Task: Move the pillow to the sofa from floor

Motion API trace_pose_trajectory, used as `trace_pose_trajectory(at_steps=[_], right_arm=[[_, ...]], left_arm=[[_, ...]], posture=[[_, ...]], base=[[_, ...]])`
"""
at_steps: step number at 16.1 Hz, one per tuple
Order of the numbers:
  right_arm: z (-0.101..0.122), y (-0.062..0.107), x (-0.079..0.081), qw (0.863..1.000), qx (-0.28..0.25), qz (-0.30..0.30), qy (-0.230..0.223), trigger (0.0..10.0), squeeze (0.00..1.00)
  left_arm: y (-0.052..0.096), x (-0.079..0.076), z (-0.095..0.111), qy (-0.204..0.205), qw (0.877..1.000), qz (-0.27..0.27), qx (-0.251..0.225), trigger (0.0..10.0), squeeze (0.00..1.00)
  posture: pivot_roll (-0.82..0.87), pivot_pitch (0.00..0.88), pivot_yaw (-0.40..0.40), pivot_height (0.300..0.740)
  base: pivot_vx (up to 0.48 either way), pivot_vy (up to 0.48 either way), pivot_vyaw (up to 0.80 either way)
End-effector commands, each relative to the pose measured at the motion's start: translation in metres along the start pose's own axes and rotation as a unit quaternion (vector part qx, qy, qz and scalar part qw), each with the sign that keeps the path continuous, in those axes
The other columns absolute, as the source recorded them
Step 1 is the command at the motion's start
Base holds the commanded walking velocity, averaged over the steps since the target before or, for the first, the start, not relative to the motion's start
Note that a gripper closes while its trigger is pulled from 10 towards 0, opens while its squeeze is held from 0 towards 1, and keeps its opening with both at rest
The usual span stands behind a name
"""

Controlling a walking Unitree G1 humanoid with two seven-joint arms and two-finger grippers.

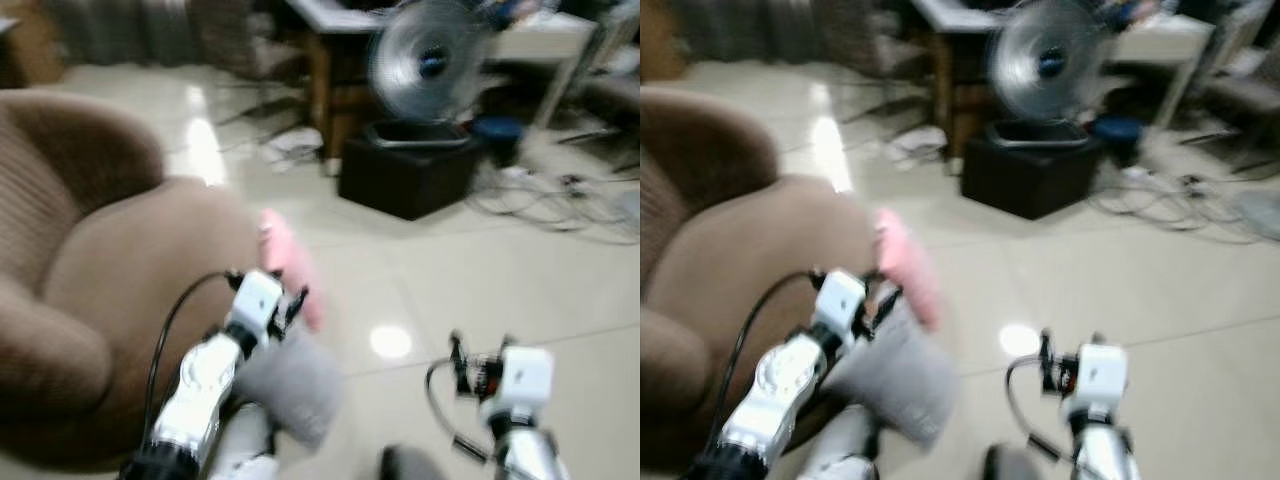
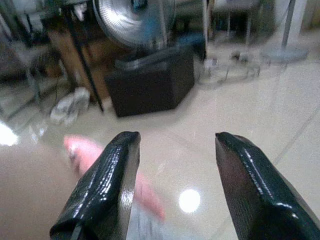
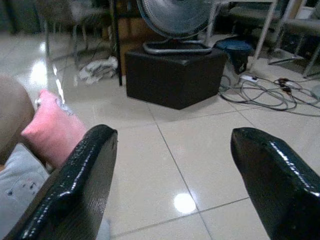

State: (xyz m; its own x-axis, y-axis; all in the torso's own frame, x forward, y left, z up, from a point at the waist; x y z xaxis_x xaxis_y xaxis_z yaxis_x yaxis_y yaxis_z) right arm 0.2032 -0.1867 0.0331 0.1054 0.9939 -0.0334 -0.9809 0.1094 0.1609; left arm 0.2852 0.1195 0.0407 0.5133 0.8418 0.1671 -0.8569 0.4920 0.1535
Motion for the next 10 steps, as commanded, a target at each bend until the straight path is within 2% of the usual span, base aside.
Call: trace_pose_trajectory(at_steps=[1, 2, 5, 10], right_arm=[[-0.0050, 0.0041, 0.0032, 1.000, 0.011, 0.001, -0.005, 10.0, 0.00], [-0.0063, 0.0053, 0.0039, 1.000, 0.013, 0.002, -0.006, 10.0, 0.00], [-0.0089, 0.0056, 0.0055, 1.000, 0.017, 0.005, -0.002, 10.0, 0.00], [-0.0102, 0.0049, 0.0075, 1.000, 0.018, 0.006, 0.001, 10.0, 0.00]], left_arm=[[-0.0020, 0.0042, 0.0048, -0.015, 1.000, 0.000, -0.005, 10.0, 0.00], [-0.0020, 0.0044, 0.0058, -0.023, 1.000, 0.000, -0.006, 10.0, 0.00], [-0.0025, 0.0036, 0.0073, -0.023, 1.000, -0.007, -0.009, 10.0, 0.00], [-0.0054, 0.0028, 0.0084, -0.029, 0.999, -0.011, -0.008, 10.0, 0.00]], posture=[[0.03, 0.000, -0.014, 0.585], [0.03, 0.000, -0.012, 0.570], [0.03, 0.000, -0.008, 0.561], [0.03, 0.000, -0.002, 0.561]], base=[[0.000, 0.000, 0.00], [0.000, 0.000, 0.00], [0.000, 0.000, 0.00], [0.319, 0.000, 0.00]])
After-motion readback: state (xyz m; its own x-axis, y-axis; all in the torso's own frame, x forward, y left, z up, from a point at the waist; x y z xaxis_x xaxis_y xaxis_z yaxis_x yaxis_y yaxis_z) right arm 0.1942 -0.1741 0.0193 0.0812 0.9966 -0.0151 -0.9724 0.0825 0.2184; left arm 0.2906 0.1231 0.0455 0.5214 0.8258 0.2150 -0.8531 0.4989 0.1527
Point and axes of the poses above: a point about 5 cm out from each wrist's last joint towards the gripper, its own y axis pointing back from the gripper into the wrist, its own z axis along the axis of the wrist's last joint, x = y × z, the point moved 2 cm from there along -y, pointing out of the wrist towards the gripper, and after that the axes turned 1 degree about y, right-handed, at the moved point
